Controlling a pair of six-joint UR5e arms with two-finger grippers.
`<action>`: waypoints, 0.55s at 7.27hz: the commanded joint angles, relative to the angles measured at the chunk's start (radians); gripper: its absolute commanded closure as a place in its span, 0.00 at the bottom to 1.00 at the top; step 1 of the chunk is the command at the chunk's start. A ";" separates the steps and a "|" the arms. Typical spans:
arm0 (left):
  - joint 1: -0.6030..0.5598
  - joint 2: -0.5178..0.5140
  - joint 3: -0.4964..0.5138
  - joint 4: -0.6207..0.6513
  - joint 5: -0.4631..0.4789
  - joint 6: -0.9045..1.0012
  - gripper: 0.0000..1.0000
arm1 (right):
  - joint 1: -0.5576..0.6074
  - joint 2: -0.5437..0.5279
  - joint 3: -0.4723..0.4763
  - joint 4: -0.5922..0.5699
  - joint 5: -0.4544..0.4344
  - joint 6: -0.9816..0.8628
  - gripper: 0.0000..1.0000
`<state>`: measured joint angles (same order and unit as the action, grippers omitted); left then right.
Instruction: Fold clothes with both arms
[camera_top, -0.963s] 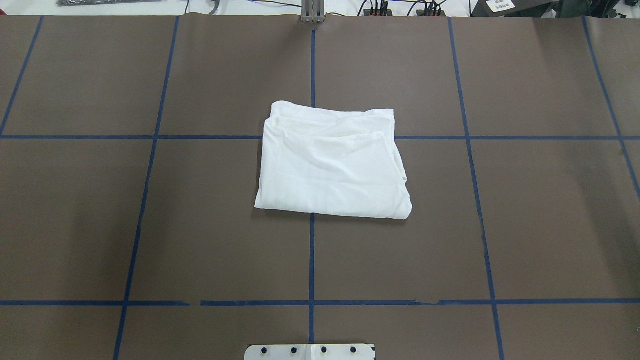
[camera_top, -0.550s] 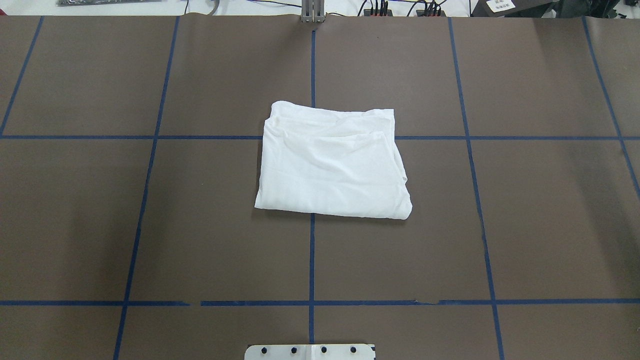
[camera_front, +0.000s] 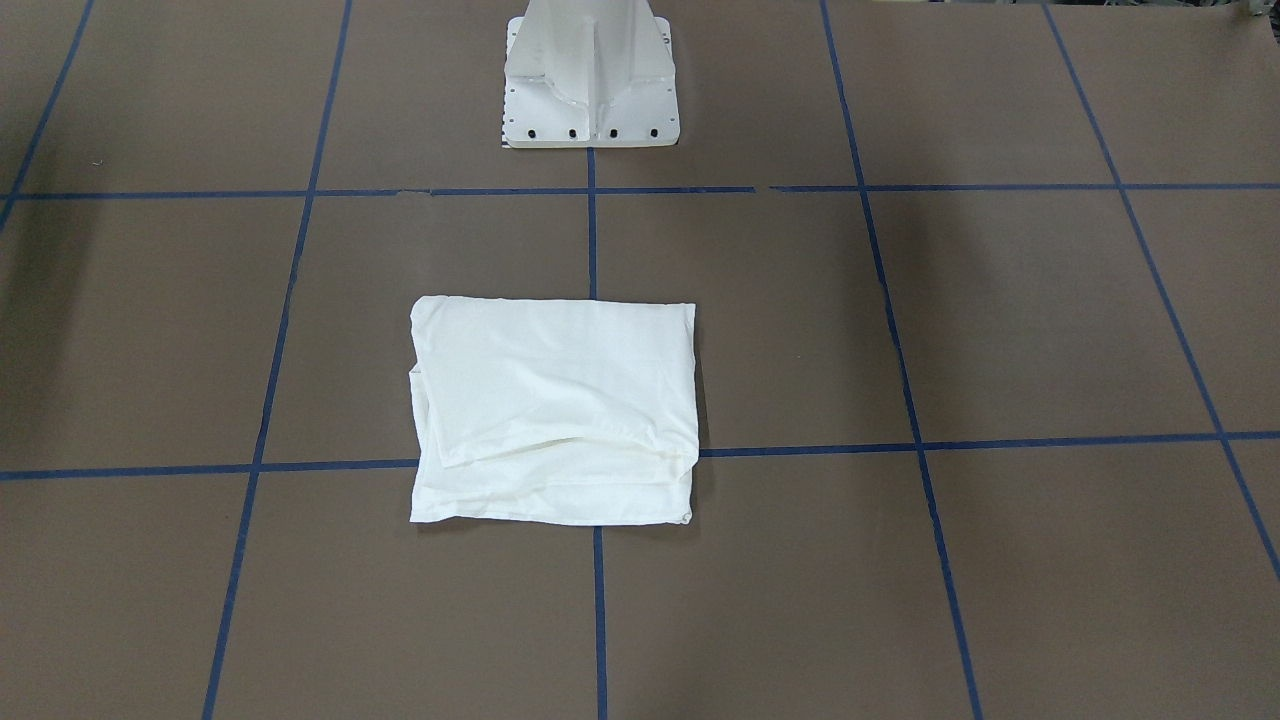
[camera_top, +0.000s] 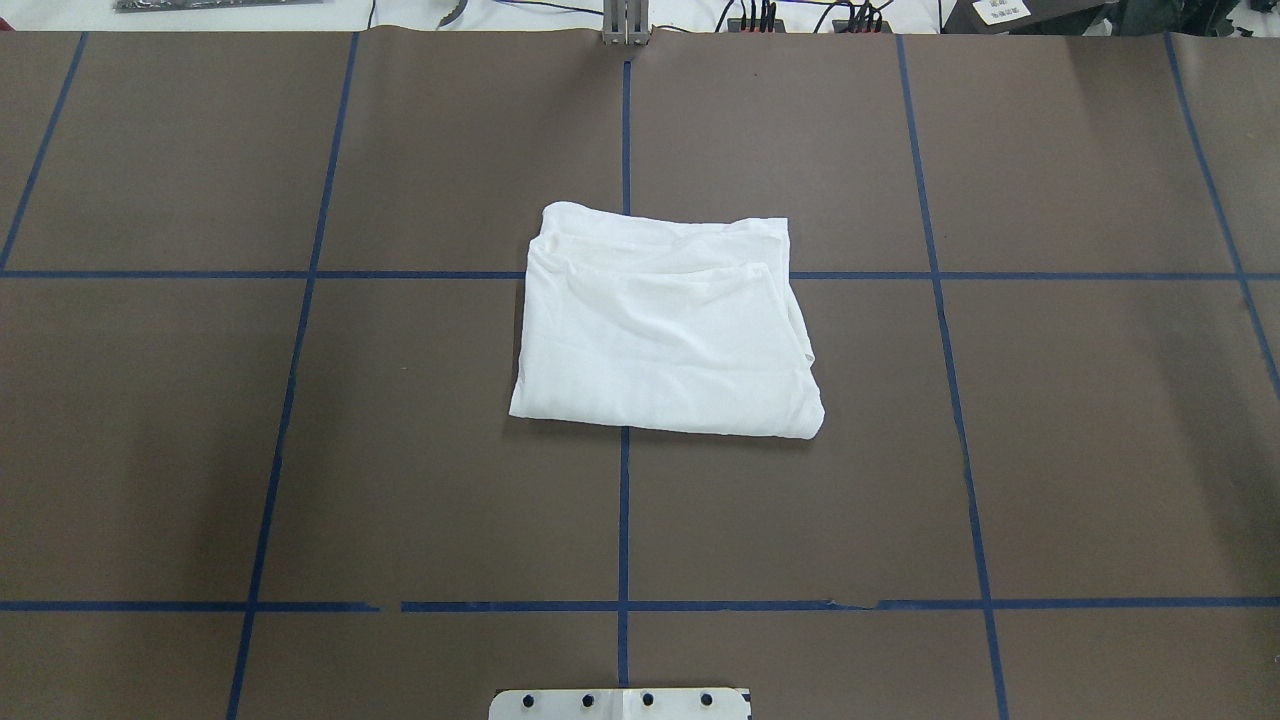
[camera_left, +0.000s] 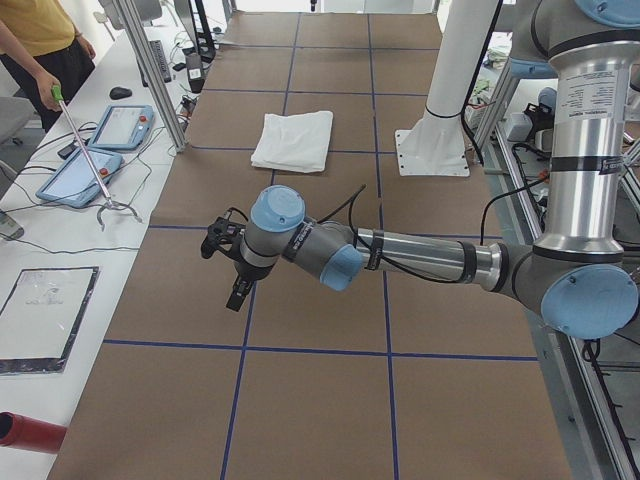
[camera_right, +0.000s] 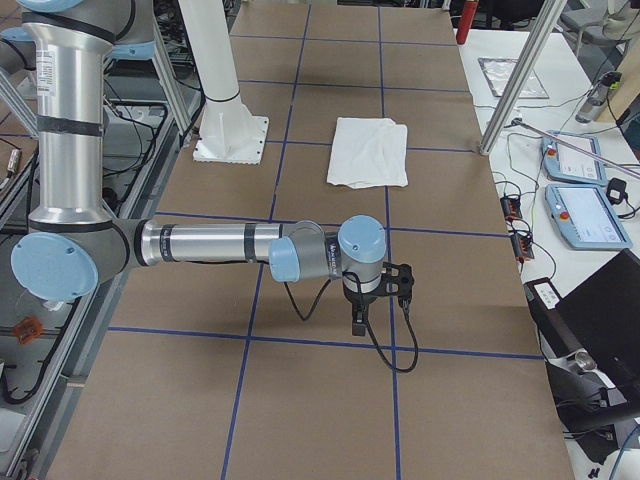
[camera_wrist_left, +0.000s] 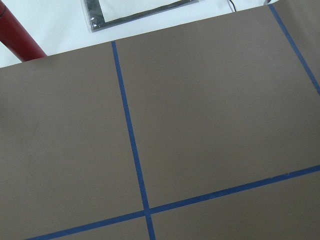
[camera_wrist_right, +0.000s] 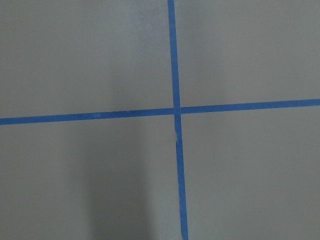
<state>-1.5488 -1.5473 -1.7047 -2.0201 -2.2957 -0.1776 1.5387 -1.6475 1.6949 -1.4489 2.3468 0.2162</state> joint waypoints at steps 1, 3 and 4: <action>-0.002 0.006 0.003 0.014 0.004 -0.003 0.00 | 0.038 0.012 0.028 -0.014 0.006 -0.001 0.00; -0.004 0.006 -0.007 0.071 0.001 -0.005 0.00 | 0.061 -0.009 0.032 -0.016 0.000 -0.003 0.00; -0.005 0.003 -0.012 0.084 0.004 -0.005 0.00 | 0.063 -0.026 0.037 -0.016 0.002 -0.003 0.00</action>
<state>-1.5523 -1.5427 -1.7095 -1.9637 -2.2934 -0.1822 1.5914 -1.6560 1.7244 -1.4637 2.3477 0.2135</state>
